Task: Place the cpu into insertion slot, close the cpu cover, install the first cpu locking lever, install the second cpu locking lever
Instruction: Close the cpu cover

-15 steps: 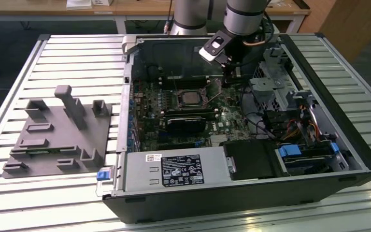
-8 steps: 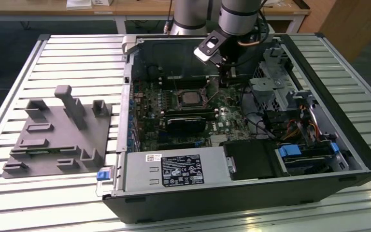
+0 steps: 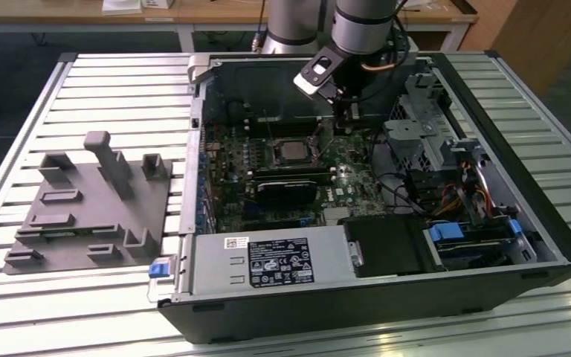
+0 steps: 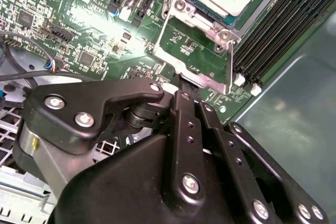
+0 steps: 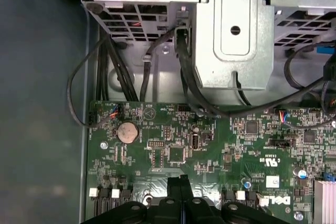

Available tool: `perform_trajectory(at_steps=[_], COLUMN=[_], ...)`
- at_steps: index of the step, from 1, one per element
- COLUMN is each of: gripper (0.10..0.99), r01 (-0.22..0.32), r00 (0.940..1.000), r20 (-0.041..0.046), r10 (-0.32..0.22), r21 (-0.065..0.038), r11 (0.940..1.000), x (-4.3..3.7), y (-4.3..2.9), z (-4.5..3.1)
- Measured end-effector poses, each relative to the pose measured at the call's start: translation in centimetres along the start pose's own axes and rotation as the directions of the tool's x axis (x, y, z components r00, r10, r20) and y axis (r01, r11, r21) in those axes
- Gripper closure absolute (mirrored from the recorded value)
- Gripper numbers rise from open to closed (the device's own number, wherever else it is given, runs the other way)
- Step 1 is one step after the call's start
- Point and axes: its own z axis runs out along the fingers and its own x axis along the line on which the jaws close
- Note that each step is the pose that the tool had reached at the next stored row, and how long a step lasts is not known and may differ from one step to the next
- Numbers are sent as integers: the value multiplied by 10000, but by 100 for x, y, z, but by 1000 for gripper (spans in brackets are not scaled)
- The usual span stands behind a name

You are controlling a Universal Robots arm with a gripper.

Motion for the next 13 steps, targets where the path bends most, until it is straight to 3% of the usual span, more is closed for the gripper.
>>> perform_trajectory(at_steps=[13], gripper=[980], r01=[-1], r00=[10000], r20=[0], r10=[1], r21=[0], r11=[10000], x=[1], y=[-99], z=[-2])
